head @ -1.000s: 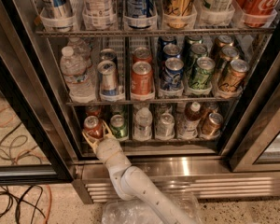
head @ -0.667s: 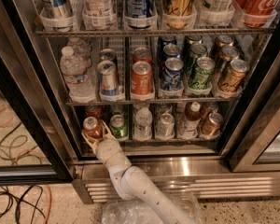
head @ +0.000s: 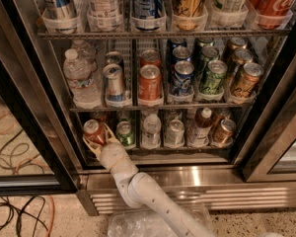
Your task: Pick coke can from bottom shelf of fridge
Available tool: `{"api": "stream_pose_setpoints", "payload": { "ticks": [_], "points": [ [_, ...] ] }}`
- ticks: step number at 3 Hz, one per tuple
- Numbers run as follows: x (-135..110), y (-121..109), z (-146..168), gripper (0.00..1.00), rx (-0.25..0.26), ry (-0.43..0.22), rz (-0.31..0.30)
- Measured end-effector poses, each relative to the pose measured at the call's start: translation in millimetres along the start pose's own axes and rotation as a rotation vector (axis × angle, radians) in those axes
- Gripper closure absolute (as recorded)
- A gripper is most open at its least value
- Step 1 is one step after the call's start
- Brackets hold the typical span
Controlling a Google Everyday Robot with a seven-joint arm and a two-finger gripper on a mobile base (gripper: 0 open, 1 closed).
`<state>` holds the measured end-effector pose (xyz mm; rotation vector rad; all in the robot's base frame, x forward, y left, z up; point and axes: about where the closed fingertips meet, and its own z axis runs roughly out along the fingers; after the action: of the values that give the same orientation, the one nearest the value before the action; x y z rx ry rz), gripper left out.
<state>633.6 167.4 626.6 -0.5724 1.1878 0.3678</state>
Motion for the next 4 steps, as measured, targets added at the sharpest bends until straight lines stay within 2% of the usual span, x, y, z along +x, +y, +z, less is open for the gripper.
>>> {"api": "stream_pose_setpoints", "payload": {
  "ticks": [2,3,4],
  "points": [
    [-19.1,-3.7,-3.7,1.0,-0.019,-0.011,-0.006],
    [-22.6,-6.1,-14.1,1.0,-0.025,0.004,-0.005],
    [-31.5,-4.0,-39.9,1.0,-0.052,0.039,-0.003]
  ]
}}
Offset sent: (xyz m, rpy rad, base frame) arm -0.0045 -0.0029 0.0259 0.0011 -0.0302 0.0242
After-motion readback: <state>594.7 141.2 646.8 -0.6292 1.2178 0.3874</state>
